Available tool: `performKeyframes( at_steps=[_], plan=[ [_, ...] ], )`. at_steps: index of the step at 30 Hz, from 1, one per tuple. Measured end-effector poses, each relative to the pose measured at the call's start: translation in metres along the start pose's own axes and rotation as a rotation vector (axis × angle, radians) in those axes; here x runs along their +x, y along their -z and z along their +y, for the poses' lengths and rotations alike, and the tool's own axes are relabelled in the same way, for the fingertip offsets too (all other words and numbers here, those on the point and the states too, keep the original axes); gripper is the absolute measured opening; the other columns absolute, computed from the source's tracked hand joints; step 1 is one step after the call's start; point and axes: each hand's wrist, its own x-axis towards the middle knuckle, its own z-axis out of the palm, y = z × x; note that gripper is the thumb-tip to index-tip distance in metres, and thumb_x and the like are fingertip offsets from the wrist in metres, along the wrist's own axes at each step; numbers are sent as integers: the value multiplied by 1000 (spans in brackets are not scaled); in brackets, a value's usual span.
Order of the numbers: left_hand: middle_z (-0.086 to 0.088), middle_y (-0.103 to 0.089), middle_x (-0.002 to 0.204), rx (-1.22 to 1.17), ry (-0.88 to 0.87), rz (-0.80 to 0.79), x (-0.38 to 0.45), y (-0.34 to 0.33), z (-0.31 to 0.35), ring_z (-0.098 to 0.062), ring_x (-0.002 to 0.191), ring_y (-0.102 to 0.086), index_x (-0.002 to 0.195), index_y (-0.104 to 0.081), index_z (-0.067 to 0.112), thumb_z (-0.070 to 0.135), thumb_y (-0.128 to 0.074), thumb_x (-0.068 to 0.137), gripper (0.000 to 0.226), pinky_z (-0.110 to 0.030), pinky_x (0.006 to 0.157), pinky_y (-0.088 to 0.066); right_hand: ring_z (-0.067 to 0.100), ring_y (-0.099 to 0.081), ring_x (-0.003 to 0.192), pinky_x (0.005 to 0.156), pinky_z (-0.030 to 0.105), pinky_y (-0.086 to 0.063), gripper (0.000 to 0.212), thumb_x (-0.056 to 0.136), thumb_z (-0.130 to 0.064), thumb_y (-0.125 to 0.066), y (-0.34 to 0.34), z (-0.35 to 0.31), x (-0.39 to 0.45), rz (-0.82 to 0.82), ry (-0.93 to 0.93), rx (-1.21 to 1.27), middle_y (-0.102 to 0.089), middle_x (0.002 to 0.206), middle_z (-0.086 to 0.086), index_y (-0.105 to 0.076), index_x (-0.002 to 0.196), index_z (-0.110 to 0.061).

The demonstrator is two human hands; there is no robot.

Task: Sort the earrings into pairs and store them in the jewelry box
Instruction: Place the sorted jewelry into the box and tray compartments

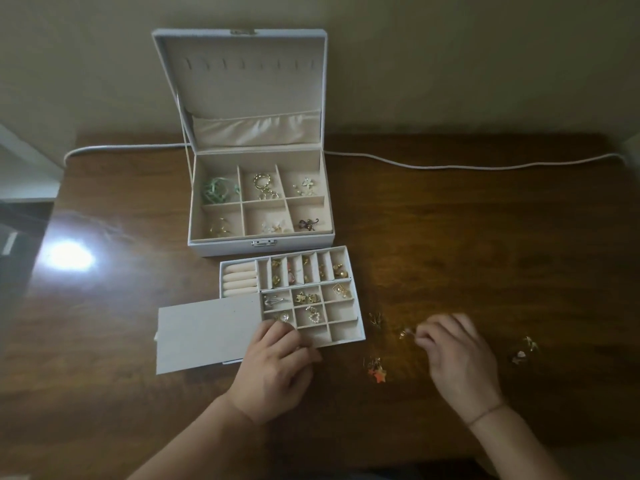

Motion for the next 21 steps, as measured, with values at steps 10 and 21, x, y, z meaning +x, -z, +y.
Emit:
performKeyframes(
  at_steps=[10,21],
  plan=[
    [4,-66,85,67,115,65,5,2,-12,-23,81,-55,81,-71,18,15,-67,80,5,-35,76,-42,11,-47,96,78,28,-45,7,83,-21,-70,-28,-79,63,-83,270,203,-56,95,-14,-68,81,-27],
    [6,-66,106,86,212,37,21,-9,-5,-22,98,-54,98,-71,21,21,-67,83,15,-36,84,-43,15,-50,90,73,31,-46,13,84,-21,-66,-26,-71,62,-12,241,-8,-57,92,-11,-72,95,-27]
  ],
)
